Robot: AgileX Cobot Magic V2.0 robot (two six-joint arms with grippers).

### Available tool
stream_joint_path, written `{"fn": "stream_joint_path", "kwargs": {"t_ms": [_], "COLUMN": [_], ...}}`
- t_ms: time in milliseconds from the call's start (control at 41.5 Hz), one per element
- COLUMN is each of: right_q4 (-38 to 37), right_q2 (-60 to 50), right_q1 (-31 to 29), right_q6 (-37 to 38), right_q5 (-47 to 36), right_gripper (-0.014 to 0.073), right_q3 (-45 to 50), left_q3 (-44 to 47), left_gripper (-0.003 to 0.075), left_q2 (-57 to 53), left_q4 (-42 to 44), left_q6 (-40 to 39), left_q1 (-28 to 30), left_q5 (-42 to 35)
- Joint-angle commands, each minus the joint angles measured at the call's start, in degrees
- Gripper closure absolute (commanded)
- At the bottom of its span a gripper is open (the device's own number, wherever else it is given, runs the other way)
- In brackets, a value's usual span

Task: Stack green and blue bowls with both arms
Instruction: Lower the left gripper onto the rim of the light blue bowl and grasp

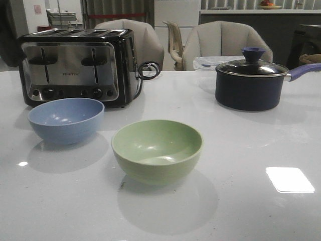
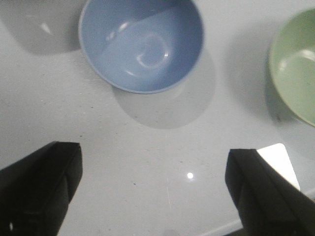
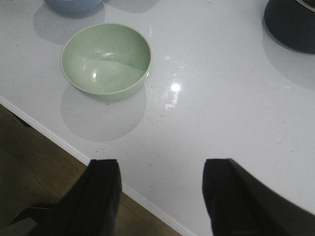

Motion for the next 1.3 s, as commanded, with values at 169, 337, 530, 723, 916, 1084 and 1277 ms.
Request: {"fn": "stream_joint_path", "kwargs": {"t_ms": [169,337,530,723,916,1084,1277], "right_q4": [-0.54,-0.54,-0.54,-0.54,-0.54,-0.54,-0.54], "right_q2": [-0.25,-0.25,-0.25,-0.25,-0.25,-0.25,-0.25], "right_q1": [-0.2,-0.2,-0.2,-0.2,-0.2,-0.2,-0.2], "right_q6": [-0.58,-0.58,-0.58,-0.58,-0.58,-0.58,-0.58], "right_q5": [-3.88,-3.88,-3.83,-3.83,-3.83,-3.83,-3.83], "right_gripper": [0.0111,0.0111,0.0111,0.0111,0.0111,0.0111,0.0111], "right_q3": [-1.45,-1.45,-1.45,-1.45,-1.45,-1.45,-1.45], "left_q3": [-9.22,-13.82,-16.84,-17.99,-17.99,-17.99,-17.99], "left_gripper": [0.0085,0.0085,0.0085,0.0089,0.0271,0.0393,0.0412], "left_q2": [11.43,19.02,25.94,29.57,30.33,31.24,32.55], "left_q4": [-0.26,-0.26,-3.29,-3.42,-3.42,-3.42,-4.18], "left_q6": [-0.6,-0.6,-0.6,-0.6,-0.6,-0.6,-0.6], "left_q1": [6.39,6.78,6.78,6.78,6.78,6.78,6.78], "left_q5": [-6.79,-9.44,-11.38,-12.58,-14.08,-13.85,-14.04]}}
